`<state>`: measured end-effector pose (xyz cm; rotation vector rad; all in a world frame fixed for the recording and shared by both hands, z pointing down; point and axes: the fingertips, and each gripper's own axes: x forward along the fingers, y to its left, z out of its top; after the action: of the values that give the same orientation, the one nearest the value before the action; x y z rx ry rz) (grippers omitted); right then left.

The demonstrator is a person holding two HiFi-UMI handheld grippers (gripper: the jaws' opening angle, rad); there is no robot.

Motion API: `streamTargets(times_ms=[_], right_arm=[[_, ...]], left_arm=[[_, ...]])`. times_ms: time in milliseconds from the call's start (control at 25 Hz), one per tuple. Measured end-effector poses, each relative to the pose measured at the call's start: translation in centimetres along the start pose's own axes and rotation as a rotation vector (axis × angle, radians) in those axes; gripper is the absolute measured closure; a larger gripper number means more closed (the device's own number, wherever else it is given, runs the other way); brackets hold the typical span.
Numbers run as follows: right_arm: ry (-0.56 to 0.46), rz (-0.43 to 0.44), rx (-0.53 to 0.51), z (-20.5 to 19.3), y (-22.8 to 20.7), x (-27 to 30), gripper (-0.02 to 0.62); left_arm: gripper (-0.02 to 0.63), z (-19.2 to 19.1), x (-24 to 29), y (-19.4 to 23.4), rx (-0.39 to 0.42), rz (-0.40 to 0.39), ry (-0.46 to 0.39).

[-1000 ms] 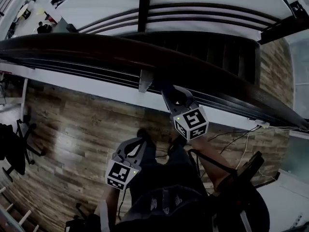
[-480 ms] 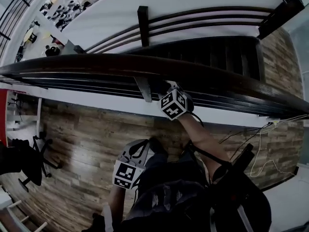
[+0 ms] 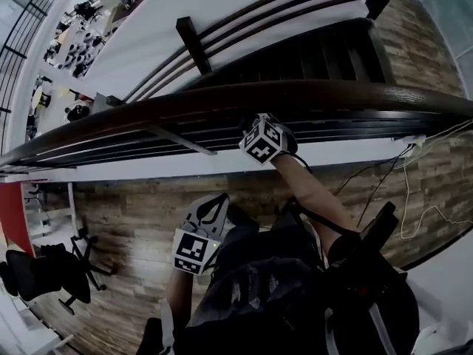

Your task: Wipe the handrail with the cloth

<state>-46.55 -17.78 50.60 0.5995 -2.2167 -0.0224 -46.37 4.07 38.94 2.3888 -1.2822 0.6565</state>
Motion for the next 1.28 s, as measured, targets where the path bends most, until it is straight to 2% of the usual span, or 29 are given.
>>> streamTargets(times_ms=[80,240,400,600,800,960,1120,1200,1280], right_arm=[[-0.005,-0.007,0.007,-2.9,-2.1,-2.0,0.54],[-0.012,-0.042,0.006,-7.5,-7.9,-5.0,0.54],[0.008,-0.076,0.086,-13.6,-13.3,-8.5,0.54],[0.017,-0.155,0.167,-20.7,-19.1,-13.1,0.54],[0.059,-0.278,0.233,-27.0,-25.0,-17.6,0.54],[0.107,-0.385,0.294,-33.6,-31.1,-22.2,0.54],[0.145,-0.449,0.33,-40.0,-35.7,-26.4,0.54],[0.132,-0.477,0.348,-43.2,-38.4,-28.6,0.54],[0.112,-0.493,0.387,-47.2,-41.2,-31.1,0.54]], left_arm=[[0.598,1.6,2.5,-2.5,0.032,-0.024,0.013],[0.598,6.8,8.0,-6.6,0.071,-0.083,-0.032],[0.598,10.1,13.6,-11.4,0.08,-0.141,-0.059],[0.598,12.4,20.9,-17.8,0.132,-0.306,-0.03],[0.598,13.6,26.5,-20.8,0.18,-0.478,-0.009],[0.598,16.3,31.1,-24.6,0.266,-0.581,0.01],[0.598,18.2,34.2,-29.3,0.297,-0.622,0.018],[0.598,18.9,36.4,-32.2,0.339,-0.607,0.014],[0.598,19.8,38.7,-35.2,0.343,-0.579,0.021]])
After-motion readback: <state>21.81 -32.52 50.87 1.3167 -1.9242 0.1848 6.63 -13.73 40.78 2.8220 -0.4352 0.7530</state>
